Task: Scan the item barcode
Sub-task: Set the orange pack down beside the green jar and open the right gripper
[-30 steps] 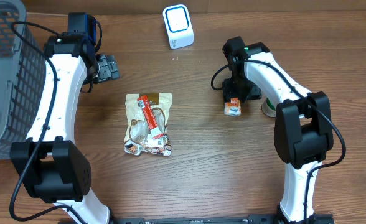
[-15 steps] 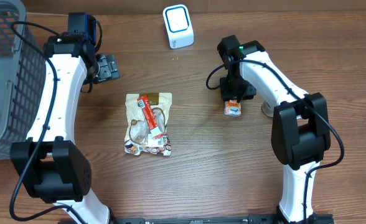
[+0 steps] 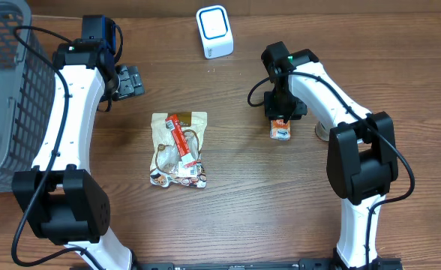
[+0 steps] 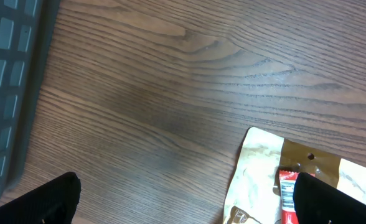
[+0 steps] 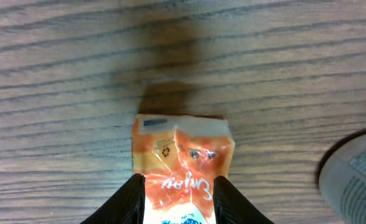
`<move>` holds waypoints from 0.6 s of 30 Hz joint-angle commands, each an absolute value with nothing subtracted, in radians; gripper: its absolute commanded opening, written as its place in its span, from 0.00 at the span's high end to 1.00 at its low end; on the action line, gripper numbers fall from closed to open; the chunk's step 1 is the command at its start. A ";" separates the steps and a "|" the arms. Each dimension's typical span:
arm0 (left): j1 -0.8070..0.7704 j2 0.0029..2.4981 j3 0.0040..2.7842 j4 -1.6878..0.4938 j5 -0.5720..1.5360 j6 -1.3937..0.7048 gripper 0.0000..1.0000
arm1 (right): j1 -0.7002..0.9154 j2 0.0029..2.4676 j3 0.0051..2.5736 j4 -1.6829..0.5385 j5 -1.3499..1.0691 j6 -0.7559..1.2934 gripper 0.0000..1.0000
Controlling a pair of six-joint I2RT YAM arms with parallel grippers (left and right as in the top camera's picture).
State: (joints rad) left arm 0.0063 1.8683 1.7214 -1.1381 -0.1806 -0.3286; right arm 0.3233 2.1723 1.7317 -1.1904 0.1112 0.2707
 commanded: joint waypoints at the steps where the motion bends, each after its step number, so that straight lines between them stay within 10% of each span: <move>1: -0.001 1.851 1.737 -1.140 -0.191 -0.306 0.00 | 0.325 2.166 1.701 -1.177 0.111 0.286 0.64; 18: -0.001 1.851 1.737 -1.140 -0.191 -0.306 0.00 | 0.325 2.166 1.606 -1.088 0.111 0.285 0.52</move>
State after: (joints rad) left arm 0.0063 1.8683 1.7214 -1.1378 -0.1806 -0.3286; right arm 0.3233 2.1593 1.6264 -1.0863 0.1051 0.2810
